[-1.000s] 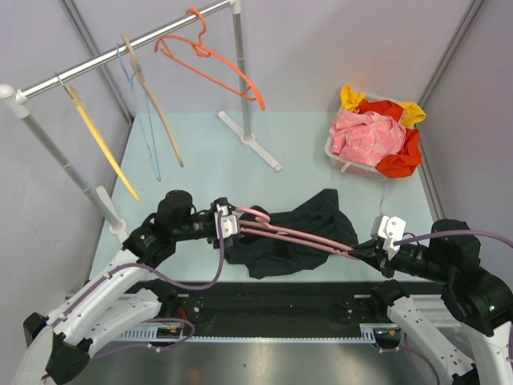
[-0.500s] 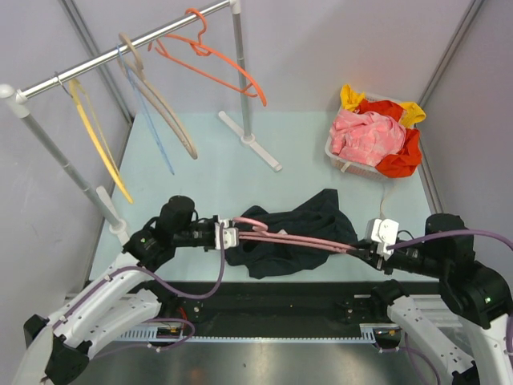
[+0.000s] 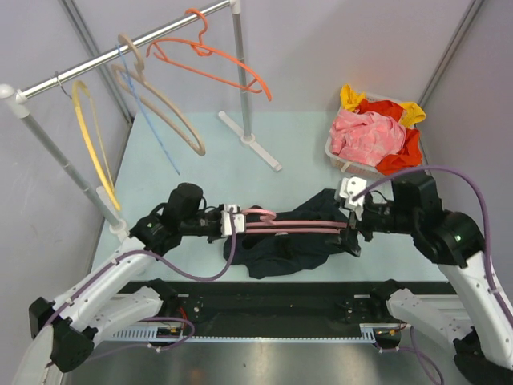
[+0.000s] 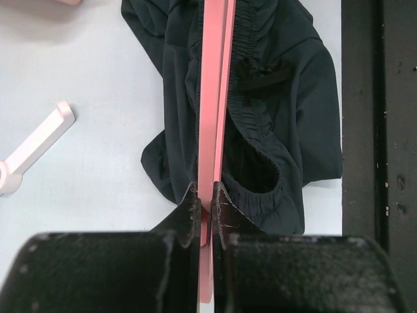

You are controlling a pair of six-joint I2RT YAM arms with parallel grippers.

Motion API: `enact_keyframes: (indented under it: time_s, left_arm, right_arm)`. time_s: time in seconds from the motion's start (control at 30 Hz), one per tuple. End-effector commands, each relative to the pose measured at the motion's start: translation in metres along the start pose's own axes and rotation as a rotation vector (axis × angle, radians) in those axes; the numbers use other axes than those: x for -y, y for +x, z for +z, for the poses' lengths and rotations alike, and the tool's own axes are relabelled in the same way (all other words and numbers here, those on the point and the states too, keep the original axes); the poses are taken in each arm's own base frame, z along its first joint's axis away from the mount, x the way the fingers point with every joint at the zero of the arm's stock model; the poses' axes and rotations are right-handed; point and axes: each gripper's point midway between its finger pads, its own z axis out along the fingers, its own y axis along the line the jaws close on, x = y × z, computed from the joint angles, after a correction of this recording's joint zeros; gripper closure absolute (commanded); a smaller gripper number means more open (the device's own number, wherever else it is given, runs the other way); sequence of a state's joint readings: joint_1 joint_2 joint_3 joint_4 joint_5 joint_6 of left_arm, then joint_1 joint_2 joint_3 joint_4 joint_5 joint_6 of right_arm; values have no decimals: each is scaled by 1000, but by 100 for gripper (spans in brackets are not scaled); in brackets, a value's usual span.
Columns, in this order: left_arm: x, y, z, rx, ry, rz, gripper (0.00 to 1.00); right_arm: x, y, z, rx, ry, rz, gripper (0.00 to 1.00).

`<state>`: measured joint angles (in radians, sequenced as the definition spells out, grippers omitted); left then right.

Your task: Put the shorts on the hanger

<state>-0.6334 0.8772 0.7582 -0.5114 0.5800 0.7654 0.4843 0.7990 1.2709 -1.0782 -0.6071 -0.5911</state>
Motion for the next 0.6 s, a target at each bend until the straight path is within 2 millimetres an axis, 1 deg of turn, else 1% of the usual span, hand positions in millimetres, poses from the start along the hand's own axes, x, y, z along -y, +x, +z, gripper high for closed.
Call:
enact_keyframes:
  time_s: [0.0,0.03,0.1,0.13,0.17,0.2,0.23,0.27,0.3,0.37,0.43,0.47,0.5,0.57]
  left_arm:
    - [-15,-24,-4,23,-20,-2,100]
    - [-19,-28,-7,24,-31,0,100]
    - [-21,-30,-6,15,-28,-6,100]
    - [-23,-35,-8,18,-31,-3,100]
    - [-24,-35,-7,15,-27,-8,100]
    - [-24,-36,-7,16,-21,-9,100]
    - [-24,-40,-8,20,-19,-9,100]
    - [-25,-41,-8,24,-16,-9,100]
    - [-24,-42,-8,23,-14,-11,100]
    - [-24,-44,-9,29,-10,0,99]
    - [-22,-44,-10,27,-10,6,100]
    - [-22,-44,-9,28,-10,10,99]
    - [-22,-44,-9,27,-11,10,100]
    - [-22,-43,-9,24,-13,4,100]
  right_arm:
    - [16,-35,16,30,31,-76,0]
    - [12,-35,26,-4,17,-116,0]
    - [13,-44,33,-1,21,-168,0]
    - [11,-47,36,1,8,-182,0]
    - [11,-48,45,-9,-6,-188,2]
    - [11,-55,49,6,-9,-209,6]
    - [8,-58,53,13,-26,-226,9]
    - [7,-59,62,9,-44,-236,13]
    - [7,-64,67,27,-55,-252,18]
    - [9,-70,78,46,-64,-265,21]
    - [12,-73,85,53,-65,-285,25]
    - [13,-75,91,58,-68,-293,27]
    - [15,-77,95,62,-69,-301,33]
    - [13,-79,101,67,-81,-316,39]
